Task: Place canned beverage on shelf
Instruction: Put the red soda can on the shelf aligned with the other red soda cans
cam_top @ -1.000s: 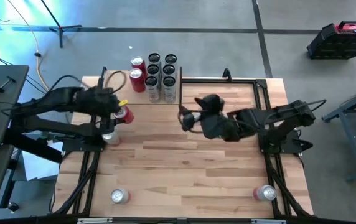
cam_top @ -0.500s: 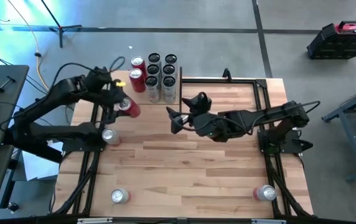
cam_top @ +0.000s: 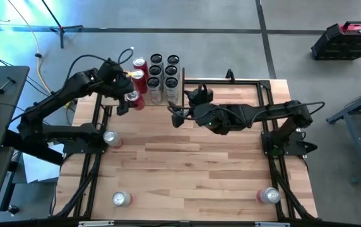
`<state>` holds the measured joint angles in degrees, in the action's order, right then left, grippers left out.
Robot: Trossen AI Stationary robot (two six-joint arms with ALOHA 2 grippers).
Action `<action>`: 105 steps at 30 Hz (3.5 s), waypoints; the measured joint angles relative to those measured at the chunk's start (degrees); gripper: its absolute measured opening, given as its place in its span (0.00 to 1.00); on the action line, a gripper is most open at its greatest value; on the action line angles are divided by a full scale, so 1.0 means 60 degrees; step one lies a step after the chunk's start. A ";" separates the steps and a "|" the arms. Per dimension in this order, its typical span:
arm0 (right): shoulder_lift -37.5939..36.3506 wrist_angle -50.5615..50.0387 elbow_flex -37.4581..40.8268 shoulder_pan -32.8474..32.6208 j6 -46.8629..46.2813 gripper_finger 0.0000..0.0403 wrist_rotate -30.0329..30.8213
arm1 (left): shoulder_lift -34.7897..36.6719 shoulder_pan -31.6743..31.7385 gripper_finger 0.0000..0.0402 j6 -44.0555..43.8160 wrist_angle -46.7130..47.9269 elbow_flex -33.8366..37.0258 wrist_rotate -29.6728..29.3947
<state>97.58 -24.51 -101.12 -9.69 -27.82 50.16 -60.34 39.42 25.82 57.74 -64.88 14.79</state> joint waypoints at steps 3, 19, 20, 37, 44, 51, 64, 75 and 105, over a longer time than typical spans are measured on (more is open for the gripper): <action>0.0000 -0.0011 0.0000 0.0145 0.0219 0.86 -0.0294 | -0.0009 0.0336 0.74 -0.0028 0.0007 0.0000 -0.0031; 0.0000 -0.0011 0.0000 0.0622 0.0577 0.86 -0.1039 | -0.0306 0.1733 0.75 -0.0786 -0.0362 0.0000 0.0569; 0.0000 -0.0011 0.0000 0.0622 0.0577 0.86 -0.1043 | -0.0363 0.1765 0.75 -0.0787 -0.0363 0.0000 0.0554; -0.0004 -0.0089 0.0000 0.0611 0.0544 0.86 -0.1400 | -0.0558 0.1803 0.75 -0.0786 -0.0402 0.0000 0.0773; -0.0004 -0.0112 0.0000 0.0611 0.0544 0.86 -0.1400 | -0.0556 0.1717 0.75 -0.0797 -0.0402 -0.0002 0.1126; -0.0007 -0.0229 0.0000 0.0611 0.0544 0.86 -0.1400 | -0.0617 0.1431 0.75 -0.1217 -0.0536 -0.0004 0.0667; -0.0007 -0.0229 0.0000 0.0611 0.0403 0.86 -0.1396 | -0.0622 0.1177 0.88 -0.1840 -0.0698 -0.0015 0.0448; -0.0007 -0.0229 0.0000 0.0611 0.0313 0.86 -0.1436 | -0.0611 0.0892 0.89 -0.2067 -0.0693 -0.0018 -0.0764; 0.0430 -0.0831 -0.0004 0.0747 -0.0119 0.86 -0.1397 | 0.0003 0.0543 0.89 -0.2541 -0.0799 -0.0015 -0.1134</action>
<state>100.16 -29.50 -101.14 -5.21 -28.53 41.77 -60.33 42.68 10.57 52.95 -64.97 7.99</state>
